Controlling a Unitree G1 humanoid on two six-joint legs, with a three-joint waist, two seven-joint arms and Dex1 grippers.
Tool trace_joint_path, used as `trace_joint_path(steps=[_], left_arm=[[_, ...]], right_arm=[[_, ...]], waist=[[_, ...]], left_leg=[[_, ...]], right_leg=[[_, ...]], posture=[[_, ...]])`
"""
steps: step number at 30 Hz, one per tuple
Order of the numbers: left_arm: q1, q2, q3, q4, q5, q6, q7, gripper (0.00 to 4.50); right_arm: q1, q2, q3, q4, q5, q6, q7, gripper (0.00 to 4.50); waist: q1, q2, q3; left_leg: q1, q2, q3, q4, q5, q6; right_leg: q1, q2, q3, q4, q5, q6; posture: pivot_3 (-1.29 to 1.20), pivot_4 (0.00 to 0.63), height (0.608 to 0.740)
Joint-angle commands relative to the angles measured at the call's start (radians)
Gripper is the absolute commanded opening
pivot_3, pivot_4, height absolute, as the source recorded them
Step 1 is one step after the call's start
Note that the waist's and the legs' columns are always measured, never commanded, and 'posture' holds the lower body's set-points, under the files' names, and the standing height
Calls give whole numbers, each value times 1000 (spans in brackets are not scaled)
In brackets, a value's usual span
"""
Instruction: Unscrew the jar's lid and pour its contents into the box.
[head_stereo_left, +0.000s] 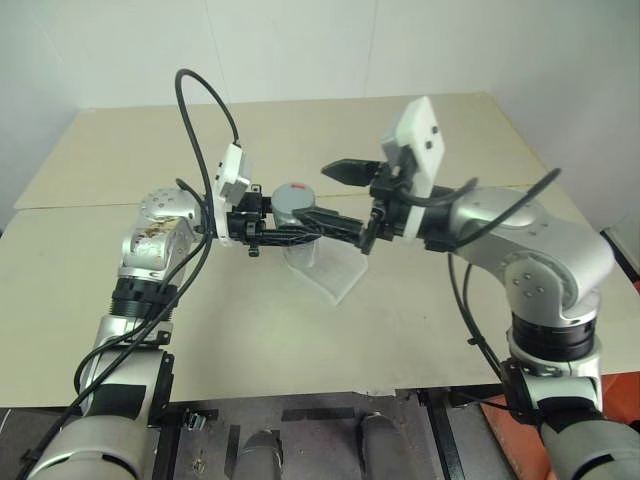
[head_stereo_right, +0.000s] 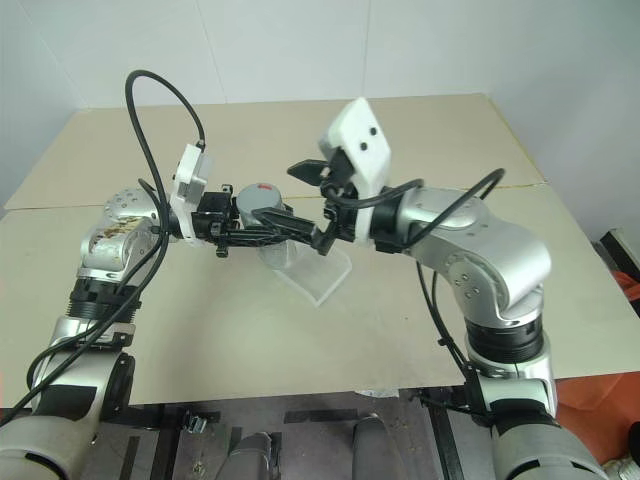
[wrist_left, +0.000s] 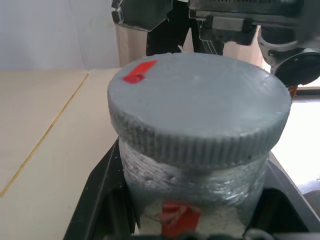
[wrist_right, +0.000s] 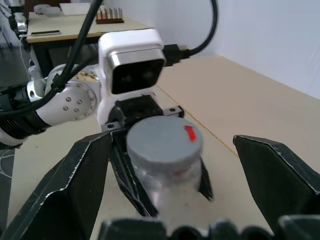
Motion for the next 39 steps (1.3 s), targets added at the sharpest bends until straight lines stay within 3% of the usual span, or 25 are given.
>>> trace_joint_path(steps=[1, 14, 39], left_arm=[[-30, -1, 3, -12, -3, -19, -2, 2023], [-12, 16, 10, -38, -7, -10, 2, 2023], [-8, 18, 6, -27, -9, -19, 11, 2023]], right_arm=[[-40, 31, 34, 21, -49, -35, -32, 4489], [-96, 149, 68, 122, -120, -61, -51, 4489], [-33, -34, -52, 128, -84, -22, -29, 4489]], waist=[[0, 0, 0], [0, 0, 0], [0, 0, 0]], left_leg=[[0, 0, 0, 0, 0, 0], [0, 0, 0, 0, 0, 0], [0, 0, 0, 0, 0, 0]], right_leg=[[0, 0, 0, 0, 0, 0], [0, 0, 0, 0, 0, 0], [0, 0, 0, 0, 0, 0]], posture=[[0, 150, 740], [0, 150, 740], [0, 150, 740]])
